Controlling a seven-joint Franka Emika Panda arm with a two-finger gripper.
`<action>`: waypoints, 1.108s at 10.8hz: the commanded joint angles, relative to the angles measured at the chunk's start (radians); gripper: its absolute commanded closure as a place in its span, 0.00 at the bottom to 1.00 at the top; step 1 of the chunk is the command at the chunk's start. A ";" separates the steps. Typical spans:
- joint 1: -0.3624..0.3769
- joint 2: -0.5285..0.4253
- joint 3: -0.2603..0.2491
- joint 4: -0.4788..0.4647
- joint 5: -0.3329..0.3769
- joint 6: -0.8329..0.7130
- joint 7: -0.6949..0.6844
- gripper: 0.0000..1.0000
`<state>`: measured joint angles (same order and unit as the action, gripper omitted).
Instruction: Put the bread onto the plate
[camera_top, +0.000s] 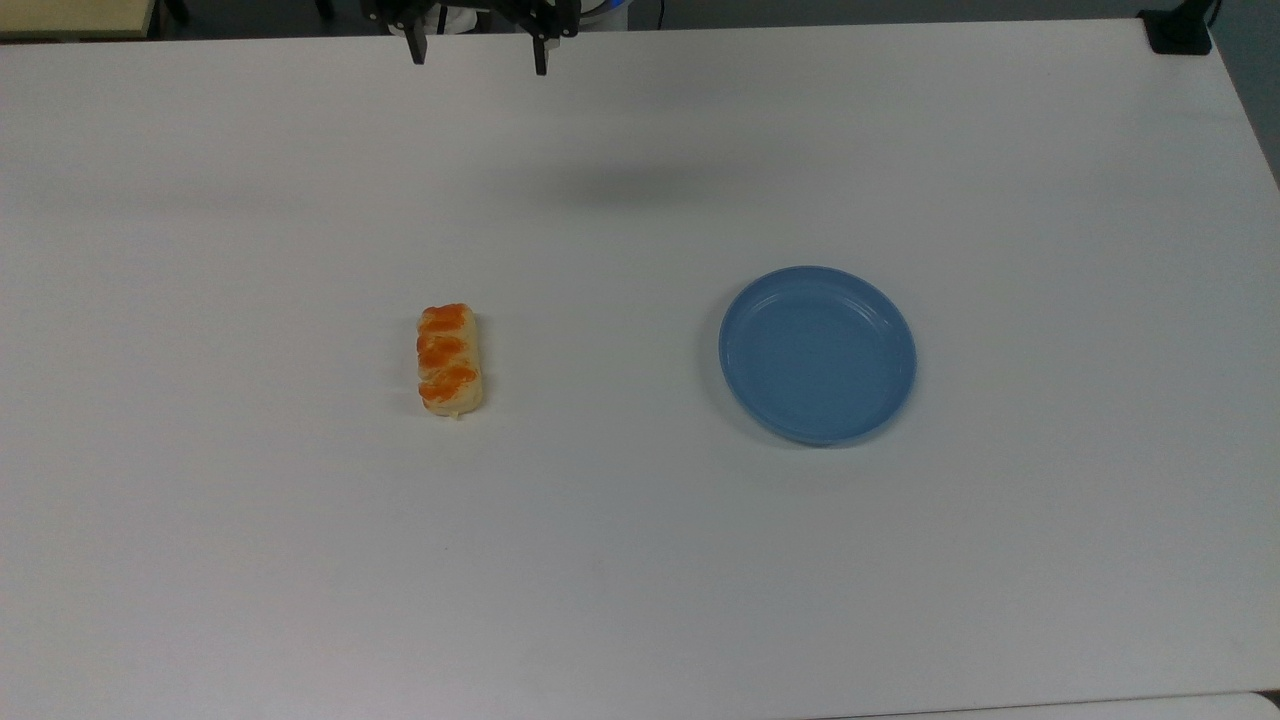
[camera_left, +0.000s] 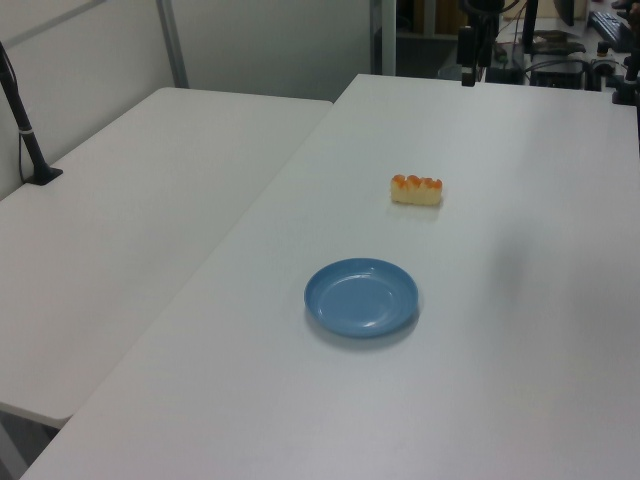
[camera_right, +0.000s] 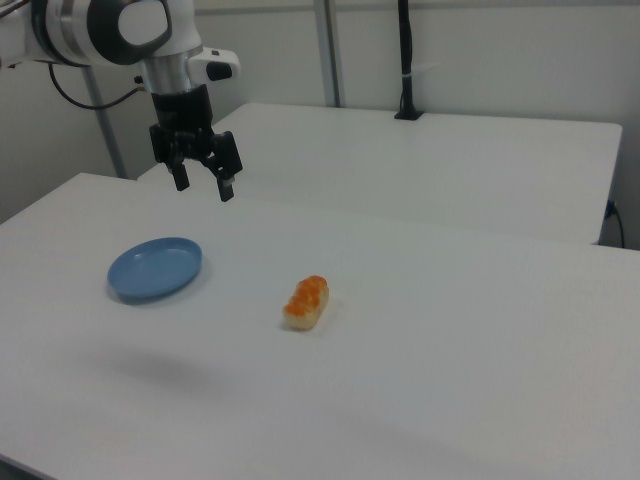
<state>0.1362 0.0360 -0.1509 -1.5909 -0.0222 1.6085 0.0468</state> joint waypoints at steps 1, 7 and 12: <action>0.005 -0.008 0.010 -0.018 -0.016 0.001 0.013 0.00; 0.006 -0.008 0.005 -0.018 -0.018 0.005 0.013 0.00; 0.017 0.034 0.005 -0.015 -0.019 0.105 0.016 0.00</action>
<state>0.1369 0.0458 -0.1482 -1.5911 -0.0229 1.6307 0.0468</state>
